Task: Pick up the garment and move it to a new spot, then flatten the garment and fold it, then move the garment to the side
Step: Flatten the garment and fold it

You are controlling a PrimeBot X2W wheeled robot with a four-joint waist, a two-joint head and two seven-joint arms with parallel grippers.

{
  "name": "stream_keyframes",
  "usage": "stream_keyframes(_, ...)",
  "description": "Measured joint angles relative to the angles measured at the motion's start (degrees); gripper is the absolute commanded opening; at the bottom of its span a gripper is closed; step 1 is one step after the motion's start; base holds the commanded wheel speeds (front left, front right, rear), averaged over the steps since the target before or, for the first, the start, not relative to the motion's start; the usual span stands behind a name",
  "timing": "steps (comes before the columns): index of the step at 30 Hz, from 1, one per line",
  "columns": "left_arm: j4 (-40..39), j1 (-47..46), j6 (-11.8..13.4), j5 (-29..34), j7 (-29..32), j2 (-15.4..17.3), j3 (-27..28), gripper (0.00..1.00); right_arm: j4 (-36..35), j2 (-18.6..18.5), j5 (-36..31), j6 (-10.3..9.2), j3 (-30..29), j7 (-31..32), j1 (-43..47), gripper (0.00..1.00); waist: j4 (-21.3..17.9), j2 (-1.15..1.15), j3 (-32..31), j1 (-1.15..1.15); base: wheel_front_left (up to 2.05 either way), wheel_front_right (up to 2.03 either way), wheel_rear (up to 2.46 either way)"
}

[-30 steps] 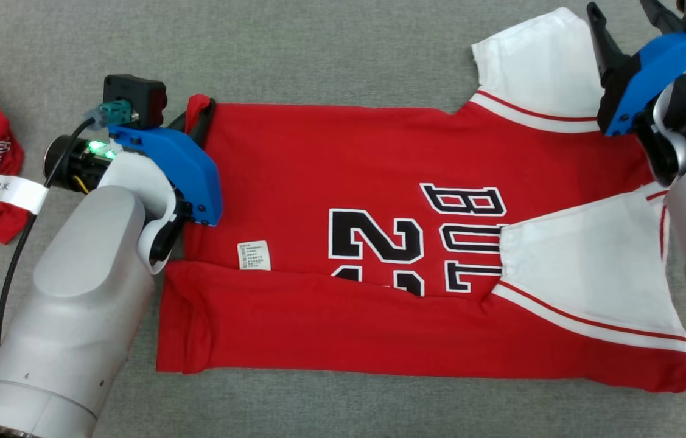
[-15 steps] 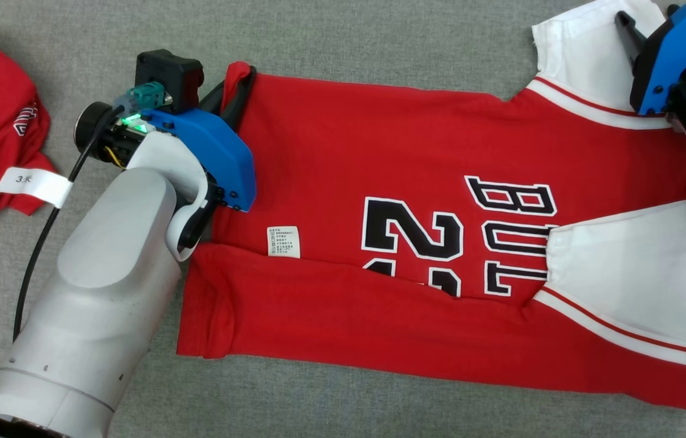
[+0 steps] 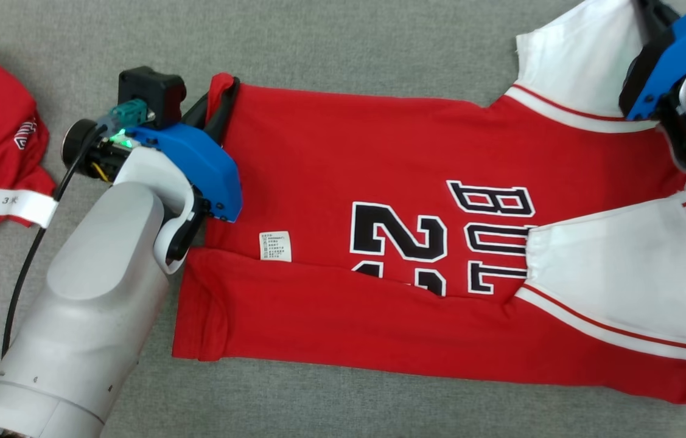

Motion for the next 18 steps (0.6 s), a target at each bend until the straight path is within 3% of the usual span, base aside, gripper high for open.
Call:
stream_keyframes(10, -0.2, 4.4, 1.4, -1.4, -1.9, 1.5, 0.9, 0.00, -12.8, -1.1, 5.9, 0.00, 5.6, -10.6, 11.9, 0.00, -3.3, 0.00, -5.9, 0.00, 0.00, 0.00, 0.00)
stream_keyframes(18, -2.1, 8.7, 2.6, -2.0, -4.1, 2.5, 1.3, 0.00, -28.2, -3.0, 9.3, 0.00, 4.2, -13.2, 27.2, 0.00, -5.4, 0.00, -8.8, 0.00, 0.00, 0.00, 0.00)
